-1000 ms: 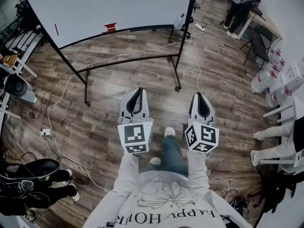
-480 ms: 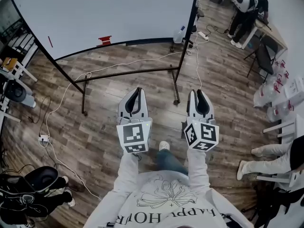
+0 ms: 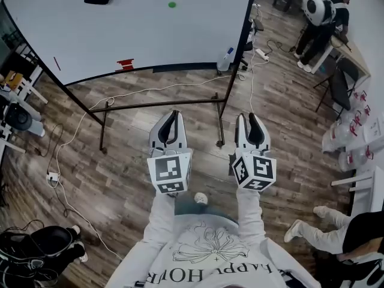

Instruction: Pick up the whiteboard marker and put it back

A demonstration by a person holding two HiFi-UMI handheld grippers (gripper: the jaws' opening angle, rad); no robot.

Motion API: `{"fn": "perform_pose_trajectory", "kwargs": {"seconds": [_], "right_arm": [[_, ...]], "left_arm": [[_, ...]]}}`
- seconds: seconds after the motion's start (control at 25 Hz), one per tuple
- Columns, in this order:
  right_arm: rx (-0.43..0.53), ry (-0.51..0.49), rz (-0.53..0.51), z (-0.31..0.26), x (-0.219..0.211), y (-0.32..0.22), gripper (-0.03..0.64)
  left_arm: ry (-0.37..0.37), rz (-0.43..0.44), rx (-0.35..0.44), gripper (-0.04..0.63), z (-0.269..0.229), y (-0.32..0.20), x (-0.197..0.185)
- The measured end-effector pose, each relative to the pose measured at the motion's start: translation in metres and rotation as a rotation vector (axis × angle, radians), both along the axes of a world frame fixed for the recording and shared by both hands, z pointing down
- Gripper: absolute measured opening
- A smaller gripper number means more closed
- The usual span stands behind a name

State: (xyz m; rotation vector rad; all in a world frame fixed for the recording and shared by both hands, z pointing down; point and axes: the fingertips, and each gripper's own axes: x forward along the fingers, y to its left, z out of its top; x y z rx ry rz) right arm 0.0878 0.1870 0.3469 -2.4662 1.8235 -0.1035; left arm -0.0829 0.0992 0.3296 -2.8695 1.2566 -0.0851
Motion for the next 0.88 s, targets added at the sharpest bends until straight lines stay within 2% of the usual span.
{"fn": "perform_pose_trajectory", "kwargs": {"seconds": [0.4, 0.88], "right_arm": [[-0.047, -0.049, -0.013, 0.032, 0.051, -0.062, 0.114], [-0.042, -0.045, 0.027, 0.032, 0.134, -0.2, 0.123]], "left_arm": [[-0.046, -0.012, -0.043, 0.012, 0.029, -0.062, 0.053], [-0.029, 0.026, -0.025, 0.012, 0.026, -0.206, 0.138]]}}
